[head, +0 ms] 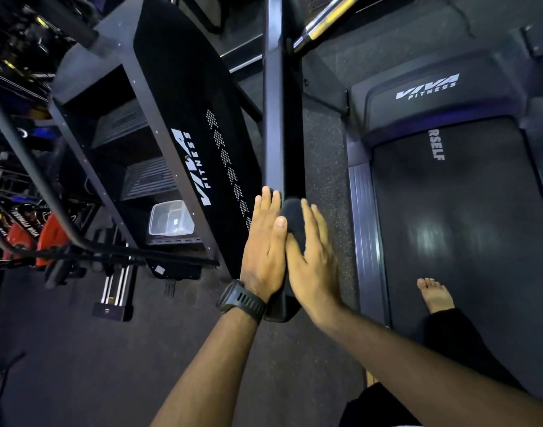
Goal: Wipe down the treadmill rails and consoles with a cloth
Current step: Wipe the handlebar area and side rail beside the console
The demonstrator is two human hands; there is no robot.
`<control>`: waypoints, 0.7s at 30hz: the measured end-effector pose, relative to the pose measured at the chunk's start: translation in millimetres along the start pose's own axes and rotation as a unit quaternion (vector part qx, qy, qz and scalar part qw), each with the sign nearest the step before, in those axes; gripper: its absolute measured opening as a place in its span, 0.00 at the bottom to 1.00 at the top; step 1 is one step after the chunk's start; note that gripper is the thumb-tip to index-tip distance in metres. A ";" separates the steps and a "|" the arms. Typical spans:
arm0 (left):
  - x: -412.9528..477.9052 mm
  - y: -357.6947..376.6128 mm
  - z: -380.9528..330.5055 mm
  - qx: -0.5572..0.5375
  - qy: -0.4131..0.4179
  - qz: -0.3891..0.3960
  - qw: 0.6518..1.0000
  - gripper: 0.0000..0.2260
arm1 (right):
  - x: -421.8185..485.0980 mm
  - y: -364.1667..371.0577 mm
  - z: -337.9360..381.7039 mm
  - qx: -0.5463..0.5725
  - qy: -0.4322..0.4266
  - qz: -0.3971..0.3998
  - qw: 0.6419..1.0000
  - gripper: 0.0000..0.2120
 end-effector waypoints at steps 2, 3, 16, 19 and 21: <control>-2.3 0.6 0.5 0.001 -0.003 0.003 1.000 0.29 | 19.0 3.0 -2.5 -0.016 0.002 0.001 1.000 0.29; -5.0 1.2 0.1 0.001 -0.005 0.005 1.000 0.30 | 28.3 5.2 -9.5 -0.015 0.041 0.013 0.999 0.29; -22.9 1.5 2.4 -0.007 -0.003 0.007 1.000 0.31 | 13.6 11.8 -27.4 0.002 0.142 0.036 0.989 0.29; -27.1 0.7 4.9 -0.001 0.000 0.006 1.000 0.30 | -20.9 11.3 -18.7 -0.011 0.079 0.022 0.997 0.30; -26.8 -0.1 5.5 0.001 0.001 0.004 1.000 0.29 | -20.1 7.1 -6.3 -0.008 0.017 -0.003 1.000 0.31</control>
Point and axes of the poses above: each hand's wrist, its own x-axis towards the middle knuckle, its own y-axis out of the palm, z = x × y, the point moved 3 cm from there along x, towards the middle knuckle, and after that the axes turned 13 degrees about -x, right-handed, at the moved point
